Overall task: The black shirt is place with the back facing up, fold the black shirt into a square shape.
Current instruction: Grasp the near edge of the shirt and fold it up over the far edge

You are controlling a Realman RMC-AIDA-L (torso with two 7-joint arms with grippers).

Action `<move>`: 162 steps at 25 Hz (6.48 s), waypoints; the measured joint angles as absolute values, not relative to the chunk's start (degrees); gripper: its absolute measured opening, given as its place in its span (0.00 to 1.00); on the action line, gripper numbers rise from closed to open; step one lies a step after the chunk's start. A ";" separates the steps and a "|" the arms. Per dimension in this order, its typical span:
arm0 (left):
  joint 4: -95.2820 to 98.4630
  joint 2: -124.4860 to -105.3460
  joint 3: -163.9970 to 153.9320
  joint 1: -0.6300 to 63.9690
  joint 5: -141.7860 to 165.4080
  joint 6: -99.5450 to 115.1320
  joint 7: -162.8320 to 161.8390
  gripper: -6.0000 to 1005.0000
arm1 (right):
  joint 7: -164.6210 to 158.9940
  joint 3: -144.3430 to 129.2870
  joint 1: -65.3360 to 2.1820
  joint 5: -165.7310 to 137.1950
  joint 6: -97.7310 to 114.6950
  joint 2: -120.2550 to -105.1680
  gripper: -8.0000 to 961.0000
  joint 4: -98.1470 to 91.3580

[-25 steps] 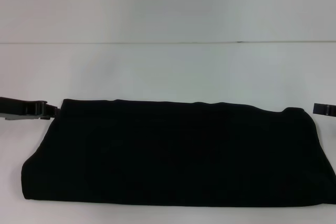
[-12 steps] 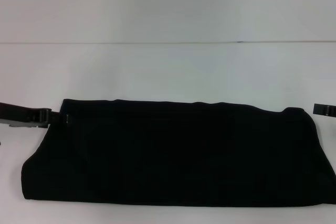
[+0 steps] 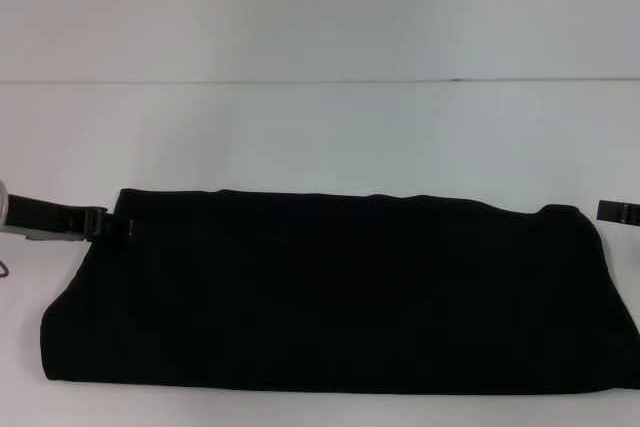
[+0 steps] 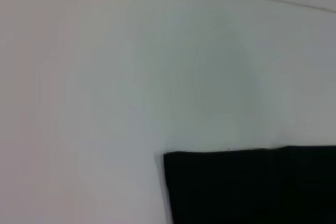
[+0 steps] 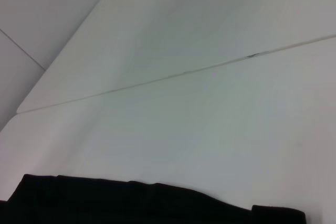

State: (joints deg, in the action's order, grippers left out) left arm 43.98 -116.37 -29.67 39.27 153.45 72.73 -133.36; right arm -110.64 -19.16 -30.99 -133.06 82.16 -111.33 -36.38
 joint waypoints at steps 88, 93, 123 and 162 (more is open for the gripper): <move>49.74 -115.86 -28.13 39.61 146.56 74.95 -131.28 0.06 | -104.07 -23.63 -32.66 -125.31 76.82 -111.96 0.04 -29.95; 51.24 -115.83 -27.10 39.16 144.91 76.31 -130.56 0.06 | -103.56 -23.57 -31.54 -123.02 78.64 -112.10 0.04 -31.66; 50.22 -114.92 -24.46 39.99 134.76 77.30 -125.02 0.08 | -103.45 -22.82 -30.71 -121.93 78.37 -111.63 0.04 -32.52; 32.76 -116.33 -28.58 44.08 130.70 52.62 -114.56 0.11 | -104.08 -22.70 -31.11 -124.65 69.03 -112.02 0.10 -28.95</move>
